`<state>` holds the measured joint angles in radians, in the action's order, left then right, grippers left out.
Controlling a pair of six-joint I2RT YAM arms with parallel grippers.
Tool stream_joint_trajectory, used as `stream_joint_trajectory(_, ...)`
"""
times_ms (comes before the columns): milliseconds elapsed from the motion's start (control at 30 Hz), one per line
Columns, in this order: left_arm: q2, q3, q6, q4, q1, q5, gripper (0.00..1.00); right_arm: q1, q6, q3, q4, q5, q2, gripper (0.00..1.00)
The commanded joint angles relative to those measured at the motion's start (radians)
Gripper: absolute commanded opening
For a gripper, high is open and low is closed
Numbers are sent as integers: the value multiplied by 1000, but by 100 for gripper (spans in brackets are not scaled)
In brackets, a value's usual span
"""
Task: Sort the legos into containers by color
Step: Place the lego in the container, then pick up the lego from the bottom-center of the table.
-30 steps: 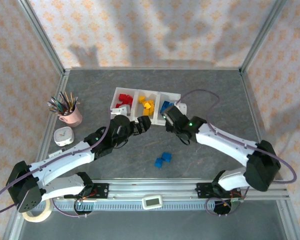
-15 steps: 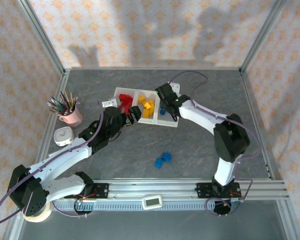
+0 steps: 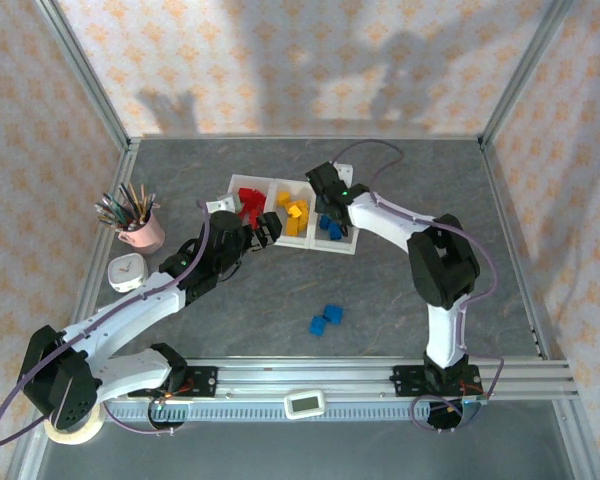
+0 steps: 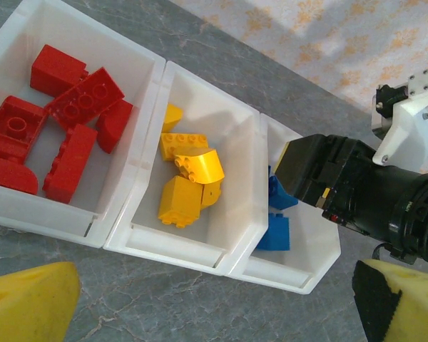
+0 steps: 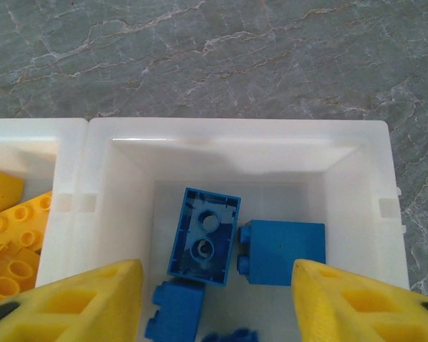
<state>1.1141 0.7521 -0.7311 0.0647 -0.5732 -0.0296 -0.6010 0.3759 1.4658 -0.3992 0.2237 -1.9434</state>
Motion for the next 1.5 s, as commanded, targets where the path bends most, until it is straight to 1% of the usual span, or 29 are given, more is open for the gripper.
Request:
stream_joint_trajectory(0, -22, 24, 14, 24, 12, 10, 99, 3, -9, -35, 14, 4, 101, 59)
stream_joint_trajectory(267, -49, 4, -1, 31, 11, 47, 99, -2, -16, -173, 19, -60, 248, 64)
stream_joint_trajectory(367, -64, -16, -5, 41, 12, 57, 99, -21, -5, -231, 1, -57, 308, 66)
stream_joint_trajectory(433, -72, -30, -10, 47, 12, 71, 99, -30, 11, -267, -18, -54, 342, 68)
stream_joint_trajectory(567, -73, -63, -36, 34, 5, 135, 99, -63, 50, -332, -61, -50, 409, 71)
stream_joint_trajectory(800, -72, -119, -69, 11, -53, 121, 99, -142, 180, -461, -138, -14, 500, 75)
stream_joint_trajectory(1000, -67, -154, -114, -13, -120, 90, 99, -241, 316, -570, -190, 34, 547, 79)
stream_joint_trajectory(1133, -66, -182, -144, -31, -153, 66, 99, -289, 394, -635, -174, -15, 569, 81)
stream_joint_trajectory(1333, -71, -205, -165, -30, -160, 52, 99, -376, 492, -706, -106, -101, 557, 83)
stream_joint_trajectory(1467, -77, -208, -164, -22, -162, 43, 99, -421, 527, -708, -83, -119, 525, 84)
